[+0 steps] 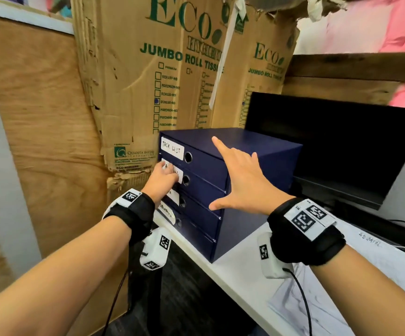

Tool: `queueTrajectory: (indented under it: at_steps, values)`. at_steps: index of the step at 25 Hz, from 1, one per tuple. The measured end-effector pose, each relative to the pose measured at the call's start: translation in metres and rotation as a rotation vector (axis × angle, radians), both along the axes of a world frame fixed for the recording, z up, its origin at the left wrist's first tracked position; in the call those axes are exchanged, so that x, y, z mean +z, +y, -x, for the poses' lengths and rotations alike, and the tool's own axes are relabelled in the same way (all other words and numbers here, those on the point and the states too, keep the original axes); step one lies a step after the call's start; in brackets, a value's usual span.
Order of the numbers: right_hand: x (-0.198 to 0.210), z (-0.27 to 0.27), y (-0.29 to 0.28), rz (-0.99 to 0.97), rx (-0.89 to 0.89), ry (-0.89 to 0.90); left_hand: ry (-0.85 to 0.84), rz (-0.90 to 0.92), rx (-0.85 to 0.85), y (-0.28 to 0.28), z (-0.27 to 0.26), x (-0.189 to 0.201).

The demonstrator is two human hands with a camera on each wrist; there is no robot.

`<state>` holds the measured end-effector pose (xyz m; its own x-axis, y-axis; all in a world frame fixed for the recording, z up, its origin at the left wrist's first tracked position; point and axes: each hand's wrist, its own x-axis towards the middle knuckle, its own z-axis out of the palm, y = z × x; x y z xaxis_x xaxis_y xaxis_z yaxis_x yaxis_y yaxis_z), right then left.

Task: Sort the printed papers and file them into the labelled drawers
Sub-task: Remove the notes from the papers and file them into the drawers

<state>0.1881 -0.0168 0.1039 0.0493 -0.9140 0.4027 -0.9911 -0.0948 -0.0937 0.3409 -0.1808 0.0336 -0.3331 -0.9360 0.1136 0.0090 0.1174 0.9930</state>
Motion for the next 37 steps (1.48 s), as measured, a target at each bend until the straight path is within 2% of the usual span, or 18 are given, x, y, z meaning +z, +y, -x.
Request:
queueTrajectory:
  at_steps: [2, 4, 5, 7, 9, 10, 12, 14, 17, 20, 24, 26, 29, 31, 35, 37]
  values:
    - [-0.002, -0.002, -0.003, -0.009, 0.005, 0.017, 0.02, -0.021, -0.022, -0.013, -0.004, -0.005]
    - [-0.002, -0.002, -0.003, -0.006, 0.015, 0.013, -0.031, 0.009, -0.073, -0.022, -0.01, -0.009]
    - [-0.002, -0.001, -0.001, 0.001, 0.031, -0.012, -0.094, 0.091, -0.058, -0.017, -0.009, -0.008]
    - [-0.007, 0.005, 0.009, 0.044, 0.082, -0.12, -0.155, 0.343, 0.175, 0.014, 0.005, 0.007]
    - [-0.016, 0.021, 0.026, 0.141, 0.09, -0.232, -0.043, 0.597, 0.321, 0.067, 0.026, 0.029]
    - [-0.023, 0.035, 0.036, 0.203, 0.052, -0.268, 0.009, 0.736, 0.307, 0.094, 0.035, 0.04]
    - [-0.034, 0.068, 0.058, 0.348, -0.092, -0.283, 0.041, 1.019, 0.164, 0.131, 0.053, 0.047]
    - [-0.04, 0.105, 0.09, 0.459, -0.244, -0.25, 0.041, 1.165, -0.011, 0.16, 0.079, 0.049]
    - [-0.041, 0.142, 0.13, 0.506, -0.39, -0.204, 0.065, 1.162, -0.164, 0.187, 0.12, 0.043]
    - [-0.042, 0.174, 0.161, 0.523, -0.49, -0.147, -0.004, 1.047, -0.273, 0.189, 0.174, 0.021]
    - [-0.047, 0.211, 0.18, 0.565, -0.579, -0.111, -0.214, 1.023, -0.352, 0.179, 0.242, -0.005]
    - [-0.049, 0.226, 0.178, 0.586, -0.607, -0.09, -0.335, 1.075, -0.369, 0.171, 0.267, -0.019]
    - [-0.065, 0.239, 0.16, 0.55, -0.646, -0.084, -0.42, 1.067, -0.377, 0.158, 0.295, -0.042]
    - [-0.09, 0.245, 0.148, 0.451, -0.68, -0.079, -0.495, 1.004, -0.36, 0.153, 0.309, -0.06]
    - [-0.143, 0.245, 0.137, -0.097, -0.751, -0.24, -0.577, 0.881, -0.456, 0.153, 0.324, -0.09]
    - [-0.152, 0.247, 0.136, -0.21, -0.768, -0.279, -0.611, 0.851, -0.486, 0.152, 0.328, -0.095]
